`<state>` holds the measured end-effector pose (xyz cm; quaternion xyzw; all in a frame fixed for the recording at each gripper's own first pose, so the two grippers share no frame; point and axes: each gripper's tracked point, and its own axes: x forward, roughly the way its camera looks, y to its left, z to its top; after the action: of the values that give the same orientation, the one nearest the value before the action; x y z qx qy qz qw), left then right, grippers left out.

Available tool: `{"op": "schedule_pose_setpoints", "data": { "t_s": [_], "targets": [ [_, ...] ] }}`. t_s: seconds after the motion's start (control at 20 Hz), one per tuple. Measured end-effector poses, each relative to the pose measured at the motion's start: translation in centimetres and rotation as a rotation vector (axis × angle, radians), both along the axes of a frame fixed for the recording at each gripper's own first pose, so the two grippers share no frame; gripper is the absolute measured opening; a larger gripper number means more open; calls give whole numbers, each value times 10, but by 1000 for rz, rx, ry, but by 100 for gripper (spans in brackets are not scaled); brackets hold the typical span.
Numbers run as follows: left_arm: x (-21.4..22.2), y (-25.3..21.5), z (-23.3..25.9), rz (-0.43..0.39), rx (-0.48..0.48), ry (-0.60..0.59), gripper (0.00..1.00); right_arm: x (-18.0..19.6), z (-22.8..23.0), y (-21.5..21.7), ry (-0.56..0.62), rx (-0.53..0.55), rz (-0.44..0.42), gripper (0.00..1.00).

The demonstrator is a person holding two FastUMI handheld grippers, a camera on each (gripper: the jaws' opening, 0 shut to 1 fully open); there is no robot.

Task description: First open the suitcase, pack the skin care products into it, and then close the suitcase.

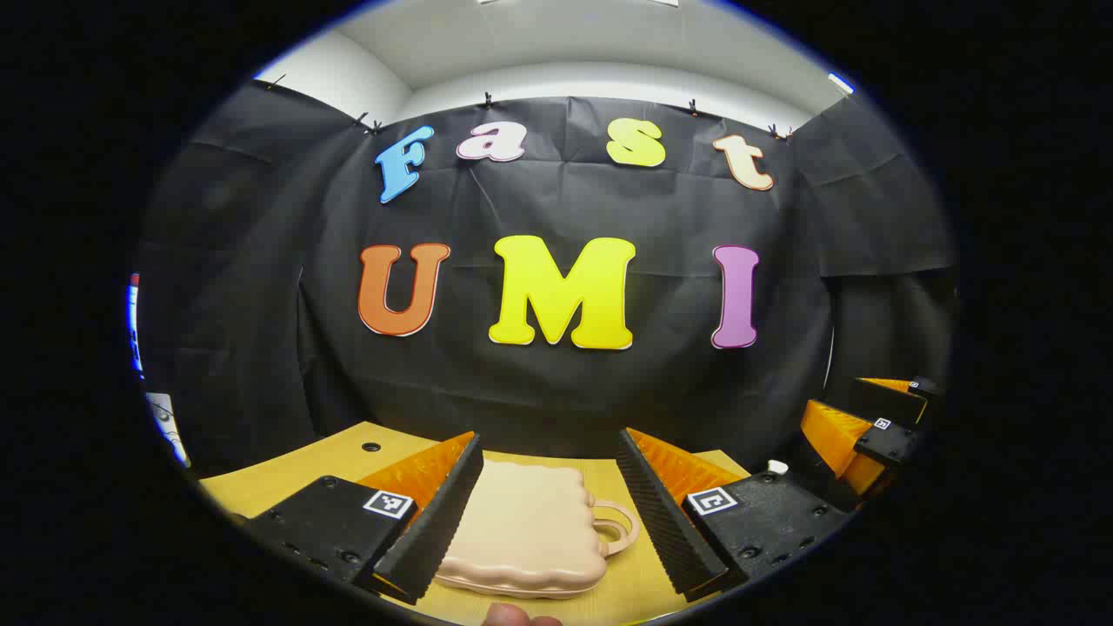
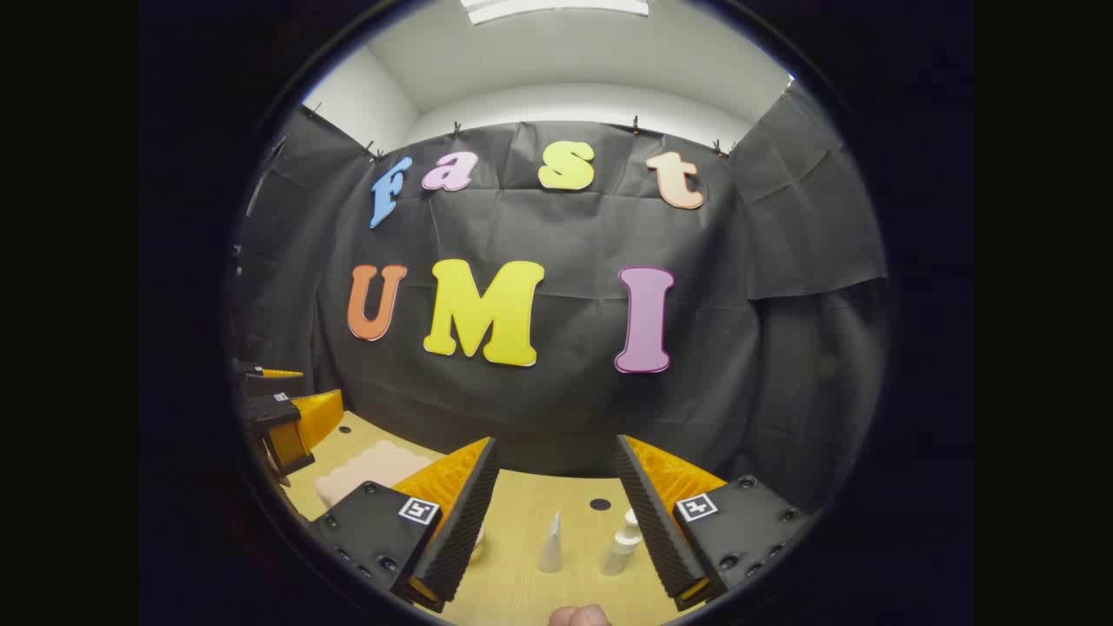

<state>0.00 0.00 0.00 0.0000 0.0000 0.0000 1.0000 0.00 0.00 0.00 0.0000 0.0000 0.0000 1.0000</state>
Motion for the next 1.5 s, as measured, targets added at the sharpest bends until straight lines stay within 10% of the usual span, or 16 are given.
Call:
{"op": "schedule_pose_setpoints", "data": {
  "t_s": [1.05,1.5],
  "targets": [
    [13,-20,-2,-9,39,-20,98,14,-14,-24,36,-13,-20,80],
    [28,-80,-87,-178,217,159,98,4,-53,-73,125,-49,-74,80]
  ]
}}
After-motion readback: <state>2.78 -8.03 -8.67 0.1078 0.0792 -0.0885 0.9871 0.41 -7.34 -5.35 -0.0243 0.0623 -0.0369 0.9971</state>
